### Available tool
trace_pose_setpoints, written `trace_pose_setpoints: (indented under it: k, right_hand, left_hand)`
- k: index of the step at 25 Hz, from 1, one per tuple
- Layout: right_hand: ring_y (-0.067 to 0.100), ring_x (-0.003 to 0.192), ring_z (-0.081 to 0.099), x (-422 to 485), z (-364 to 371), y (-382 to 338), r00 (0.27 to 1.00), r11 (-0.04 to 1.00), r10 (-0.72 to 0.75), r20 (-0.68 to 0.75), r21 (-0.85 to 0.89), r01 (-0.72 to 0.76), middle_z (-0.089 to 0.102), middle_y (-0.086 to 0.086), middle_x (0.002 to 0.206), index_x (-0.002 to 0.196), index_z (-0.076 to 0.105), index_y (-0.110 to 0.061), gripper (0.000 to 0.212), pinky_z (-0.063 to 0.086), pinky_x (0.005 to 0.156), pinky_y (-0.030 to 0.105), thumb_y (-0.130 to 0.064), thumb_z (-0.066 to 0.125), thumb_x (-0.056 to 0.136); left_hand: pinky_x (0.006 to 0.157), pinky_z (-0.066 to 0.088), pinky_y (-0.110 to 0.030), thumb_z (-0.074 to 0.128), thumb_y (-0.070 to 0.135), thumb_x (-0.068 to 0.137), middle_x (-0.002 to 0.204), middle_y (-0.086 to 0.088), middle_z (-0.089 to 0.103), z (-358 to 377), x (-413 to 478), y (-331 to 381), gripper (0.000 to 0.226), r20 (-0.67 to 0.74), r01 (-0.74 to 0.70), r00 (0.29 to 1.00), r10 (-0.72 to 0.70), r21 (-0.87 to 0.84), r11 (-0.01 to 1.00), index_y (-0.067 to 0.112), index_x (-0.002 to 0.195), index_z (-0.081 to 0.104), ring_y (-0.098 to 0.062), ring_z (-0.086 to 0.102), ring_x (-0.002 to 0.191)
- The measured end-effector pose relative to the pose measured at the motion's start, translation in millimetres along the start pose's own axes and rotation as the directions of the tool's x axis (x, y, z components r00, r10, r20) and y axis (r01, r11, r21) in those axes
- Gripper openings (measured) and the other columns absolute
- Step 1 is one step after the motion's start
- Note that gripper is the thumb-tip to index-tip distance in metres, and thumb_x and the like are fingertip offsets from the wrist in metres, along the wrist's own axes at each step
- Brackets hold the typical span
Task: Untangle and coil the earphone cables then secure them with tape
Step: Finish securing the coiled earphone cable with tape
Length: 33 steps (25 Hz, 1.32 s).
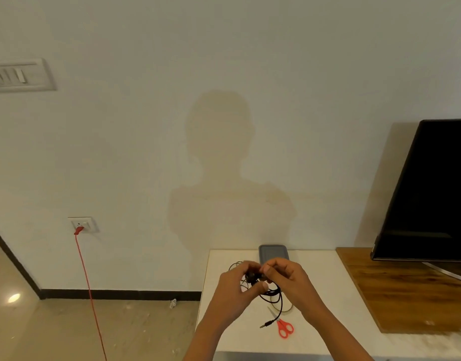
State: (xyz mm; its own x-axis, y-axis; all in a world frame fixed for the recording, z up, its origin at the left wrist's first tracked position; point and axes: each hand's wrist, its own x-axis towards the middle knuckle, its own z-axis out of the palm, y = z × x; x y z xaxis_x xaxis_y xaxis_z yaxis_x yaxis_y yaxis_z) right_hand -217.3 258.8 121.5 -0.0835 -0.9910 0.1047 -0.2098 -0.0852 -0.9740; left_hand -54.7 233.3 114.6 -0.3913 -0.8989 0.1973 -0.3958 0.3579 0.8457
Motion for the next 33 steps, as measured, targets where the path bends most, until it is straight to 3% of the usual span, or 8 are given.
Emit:
trace_pose_setpoints:
  k: [5,9,13,16,20,23,29,33]
  right_hand:
    - [0.007,0.072,0.068,-0.5,7.0,-7.2,0.992,1.0,0.004,-0.126,-0.028,-0.007,0.072,-0.005,0.072,0.079,0.071,-0.017,0.015,0.053,0.066,0.018,-0.013,0.06,0.09]
    - [0.013,0.067,0.069,0.8,13.9,-5.0,0.957,0.995,0.091,-0.275,-0.015,-0.099,0.071,-0.001,0.064,0.069,0.072,-0.019,0.017,0.055,0.067,0.024,-0.014,0.065,0.084]
    - [0.018,0.063,0.069,5.7,11.6,-9.9,0.935,0.969,0.246,-0.257,0.084,-0.232,0.072,0.007,0.064,0.067,0.074,-0.01,0.015,0.055,0.07,0.033,-0.011,0.066,0.079]
    - [0.014,0.059,0.065,8.0,9.0,-14.4,0.943,0.963,0.261,-0.206,0.131,-0.237,0.072,0.009,0.066,0.072,0.074,-0.007,0.013,0.052,0.059,0.022,-0.01,0.066,0.082]
    - [0.012,0.061,0.069,10.6,7.4,-14.8,0.952,0.966,0.23,-0.203,0.169,-0.197,0.073,0.007,0.072,0.08,0.072,-0.007,0.011,0.049,0.056,0.015,-0.01,0.064,0.086]
    - [0.016,0.069,0.069,12.4,7.7,-15.5,0.933,0.948,0.292,-0.212,0.193,-0.253,0.075,0.007,0.077,0.082,0.071,-0.01,0.011,0.051,0.061,0.022,-0.014,0.063,0.088]
    - [0.023,0.081,0.068,8.5,1.2,-18.6,0.903,0.871,0.408,-0.134,0.353,-0.341,0.075,0.012,0.082,0.088,0.071,-0.007,0.014,0.053,0.081,0.041,-0.015,0.06,0.089]
    - [0.016,0.076,0.067,2.1,7.2,-16.2,0.92,0.877,0.334,-0.204,0.424,-0.224,0.075,0.01,0.084,0.089,0.069,-0.008,0.014,0.053,0.075,0.035,-0.014,0.057,0.092]
  left_hand:
    - [0.077,0.053,-0.017,0.061,0.012,0.092,0.087,0.004,0.074,16.0,2.5,-1.4,0.007,-0.065,0.064,0.995,-0.078,-0.198,0.978,0.017,0.097,0.063,-0.008,0.071,0.084]
    - [0.071,0.055,-0.017,0.058,0.007,0.092,0.079,0.013,0.072,24.1,-0.6,2.6,0.015,-0.132,0.065,0.987,-0.092,-0.196,0.978,0.021,0.09,0.061,-0.009,0.071,0.074]
    - [0.068,0.053,-0.014,0.062,0.006,0.089,0.073,0.02,0.07,24.0,-1.7,6.1,0.025,-0.186,0.022,0.981,-0.053,-0.162,0.987,0.03,0.083,0.061,-0.006,0.069,0.071]
    - [0.075,0.057,-0.022,0.065,0.014,0.089,0.078,0.009,0.073,23.7,-0.3,5.0,0.011,-0.213,0.06,0.971,-0.111,-0.229,0.972,0.025,0.09,0.066,-0.008,0.07,0.075]
    - [0.083,0.057,-0.03,0.079,0.016,0.076,0.102,0.002,0.072,21.0,-6.3,5.6,0.042,0.038,0.229,0.967,-0.251,-0.553,0.801,0.021,0.113,0.059,-0.016,0.071,0.094]
    - [0.084,0.057,-0.03,0.086,0.008,0.064,0.107,0.002,0.07,19.1,-9.7,4.6,0.071,0.163,0.273,0.962,-0.22,-0.529,0.803,0.027,0.121,0.049,-0.017,0.071,0.097]
    - [0.072,0.055,-0.022,0.084,0.012,0.065,0.106,-0.005,0.073,14.5,-7.0,1.7,0.068,0.094,0.258,0.96,-0.264,-0.662,0.703,0.026,0.123,0.052,-0.022,0.07,0.099]
    - [0.072,0.058,-0.026,0.076,0.002,0.076,0.106,-0.018,0.072,27.7,-6.9,-1.6,0.052,0.054,0.247,0.909,-0.412,-0.868,0.431,0.009,0.122,0.054,-0.028,0.071,0.096]
